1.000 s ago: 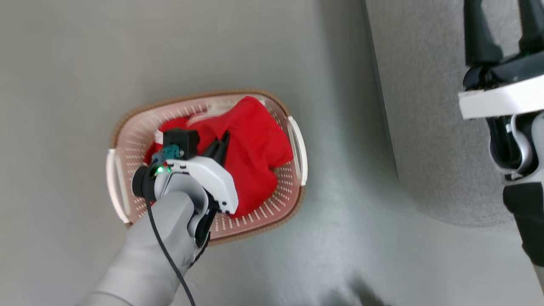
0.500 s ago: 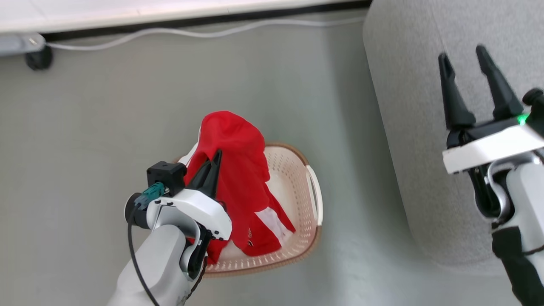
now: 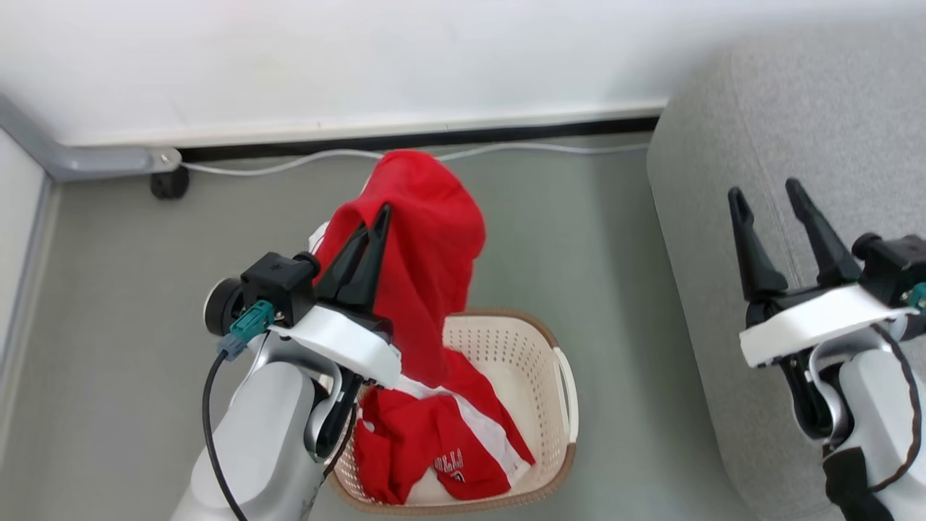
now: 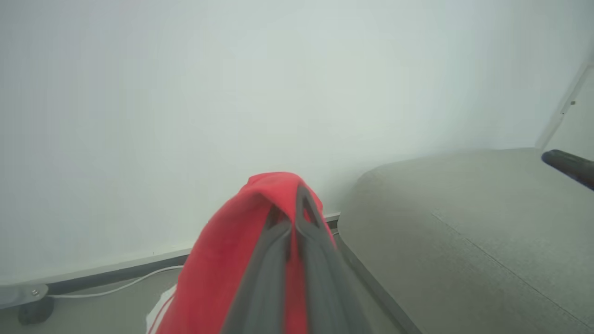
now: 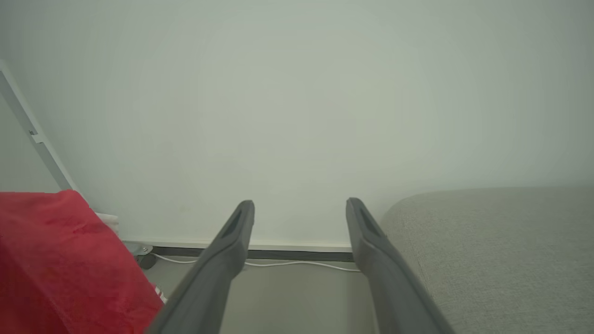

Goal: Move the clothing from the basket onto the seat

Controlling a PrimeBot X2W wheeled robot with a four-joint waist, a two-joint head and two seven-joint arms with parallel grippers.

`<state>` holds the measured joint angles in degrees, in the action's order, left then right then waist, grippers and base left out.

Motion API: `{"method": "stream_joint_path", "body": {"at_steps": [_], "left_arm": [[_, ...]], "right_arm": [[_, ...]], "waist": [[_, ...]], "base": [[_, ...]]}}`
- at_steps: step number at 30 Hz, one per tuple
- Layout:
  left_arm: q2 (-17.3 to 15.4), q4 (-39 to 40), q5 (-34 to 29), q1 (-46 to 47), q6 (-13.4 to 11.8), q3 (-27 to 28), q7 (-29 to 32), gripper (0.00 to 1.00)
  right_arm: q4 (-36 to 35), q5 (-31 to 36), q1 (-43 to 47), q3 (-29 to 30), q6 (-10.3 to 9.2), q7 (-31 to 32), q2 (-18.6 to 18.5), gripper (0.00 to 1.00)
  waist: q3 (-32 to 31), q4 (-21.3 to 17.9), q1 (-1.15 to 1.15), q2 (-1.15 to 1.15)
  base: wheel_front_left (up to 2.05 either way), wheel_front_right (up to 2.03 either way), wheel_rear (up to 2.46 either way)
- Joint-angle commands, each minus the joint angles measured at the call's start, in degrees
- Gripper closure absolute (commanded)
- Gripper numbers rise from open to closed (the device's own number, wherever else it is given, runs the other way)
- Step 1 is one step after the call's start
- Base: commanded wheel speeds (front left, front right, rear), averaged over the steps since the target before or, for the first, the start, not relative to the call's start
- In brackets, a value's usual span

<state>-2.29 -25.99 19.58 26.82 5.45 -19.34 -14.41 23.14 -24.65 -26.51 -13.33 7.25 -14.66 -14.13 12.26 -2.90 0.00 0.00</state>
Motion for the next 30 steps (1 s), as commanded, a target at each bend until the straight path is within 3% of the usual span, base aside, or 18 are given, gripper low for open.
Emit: {"method": "stream_joint_path", "body": {"at_steps": [1,14,25,30], "left_arm": [[-0.59,3.13,-1.27,0.95,0.55,1.78,-0.59,1.00],[-1.07,12.99,-5.71,6.69,1.78,-0.39,-0.59,1.00],[-2.10,16.66,-5.48,11.60,1.94,-1.87,-0.59,1.00],[-1.74,16.71,-5.20,11.85,1.95,-2.86,-0.59,1.00]], "right_arm": [[-0.86,0.50,1.16,-0.75,0.24,-0.34,-0.03,0.00],[0.47,1.26,4.30,-0.69,0.24,-0.34,1.59,0.00],[0.86,1.19,4.62,-1.06,0.24,-0.34,1.88,0.00],[-3.93,-2.00,2.17,-6.59,0.24,-0.34,0.73,0.00]], "waist": [[-1.90,1.00,0.00,0.00],[-5.44,2.70,0.00,0.00],[-5.87,2.43,0.00,0.00],[-5.29,2.01,0.00,0.00]], "base": [[0.00,0.00,0.00],[0.00,0.00,0.00],[0.00,0.00,0.00],[0.00,0.00,0.00]]}}
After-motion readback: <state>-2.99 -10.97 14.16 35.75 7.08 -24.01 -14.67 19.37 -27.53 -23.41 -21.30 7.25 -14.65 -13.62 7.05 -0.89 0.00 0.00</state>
